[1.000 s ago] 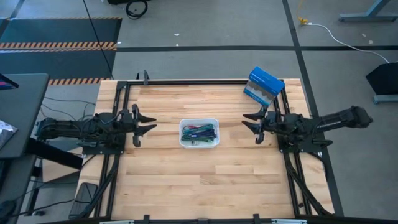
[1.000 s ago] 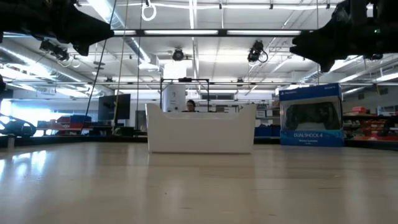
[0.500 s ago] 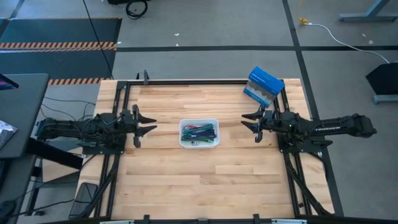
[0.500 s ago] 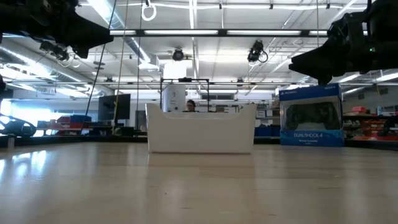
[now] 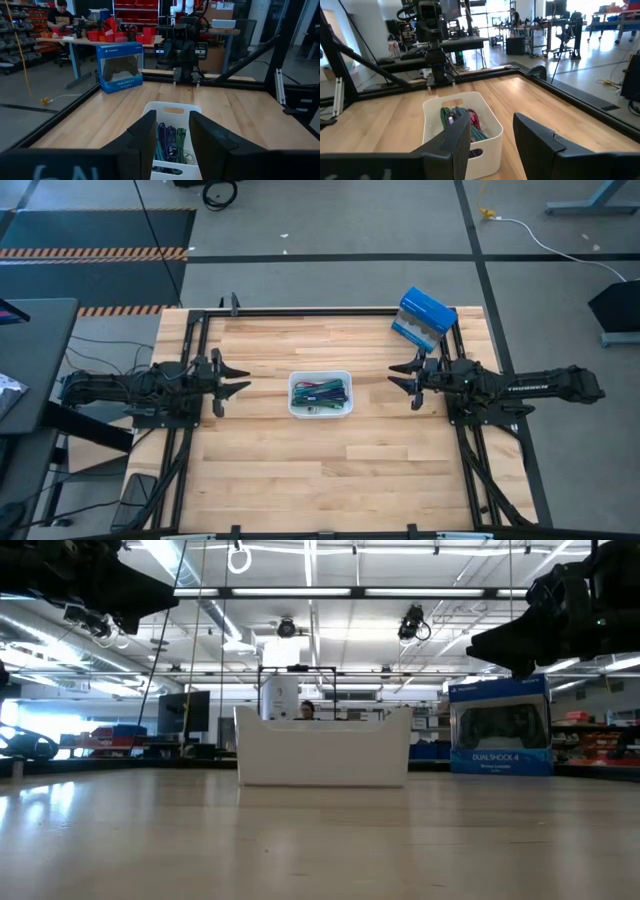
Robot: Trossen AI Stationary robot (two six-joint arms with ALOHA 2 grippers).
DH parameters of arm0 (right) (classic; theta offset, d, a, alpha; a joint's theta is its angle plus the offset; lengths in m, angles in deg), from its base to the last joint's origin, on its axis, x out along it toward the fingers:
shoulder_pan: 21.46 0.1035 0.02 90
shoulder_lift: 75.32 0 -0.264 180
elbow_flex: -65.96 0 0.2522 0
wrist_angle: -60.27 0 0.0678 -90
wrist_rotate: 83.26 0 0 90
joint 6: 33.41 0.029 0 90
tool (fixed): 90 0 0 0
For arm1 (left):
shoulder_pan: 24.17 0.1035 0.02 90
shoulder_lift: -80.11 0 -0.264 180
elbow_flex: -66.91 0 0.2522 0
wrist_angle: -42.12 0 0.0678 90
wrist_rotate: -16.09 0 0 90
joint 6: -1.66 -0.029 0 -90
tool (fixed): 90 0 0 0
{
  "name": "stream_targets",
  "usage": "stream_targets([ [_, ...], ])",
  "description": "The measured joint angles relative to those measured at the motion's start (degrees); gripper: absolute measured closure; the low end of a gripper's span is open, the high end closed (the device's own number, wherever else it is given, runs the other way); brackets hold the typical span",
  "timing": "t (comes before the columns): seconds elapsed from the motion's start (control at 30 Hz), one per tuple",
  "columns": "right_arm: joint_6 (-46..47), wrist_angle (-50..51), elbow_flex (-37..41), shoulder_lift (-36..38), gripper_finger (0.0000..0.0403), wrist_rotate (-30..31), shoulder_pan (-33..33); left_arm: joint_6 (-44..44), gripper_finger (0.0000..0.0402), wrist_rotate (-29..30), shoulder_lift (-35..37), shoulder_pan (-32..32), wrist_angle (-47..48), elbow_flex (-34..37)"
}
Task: Pick and place USB-C Cables
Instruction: Return to Home Position
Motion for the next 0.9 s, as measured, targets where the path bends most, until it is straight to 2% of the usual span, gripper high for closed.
stream_targets([
  [0.17, 0.15, 0.00, -0.01, 0.00, 0.0248, -0.03, 0.00, 0.05, 0.0276, -0.24, 0.06, -0.09, -5.34, 4.04],
  [0.33, 0.17, 0.02, -0.02, 0.00, 0.0248, -1.38, 0.00, -0.80, 0.0276, -2.00, 0.06, -0.09, -20.53, 13.00],
  [0.57, -0.40, 1.90, -0.02, 0.00, 0.0248, -1.46, 0.00, -1.59, 0.0276, -2.62, 0.37, -0.07, -18.46, 12.98],
  [0.9, -2.95, 1.68, -0.02, -0.07, 0.0248, -1.44, -0.11, -1.68, 0.0276, -1.70, 0.24, 0.04, -8.78, 13.00],
])
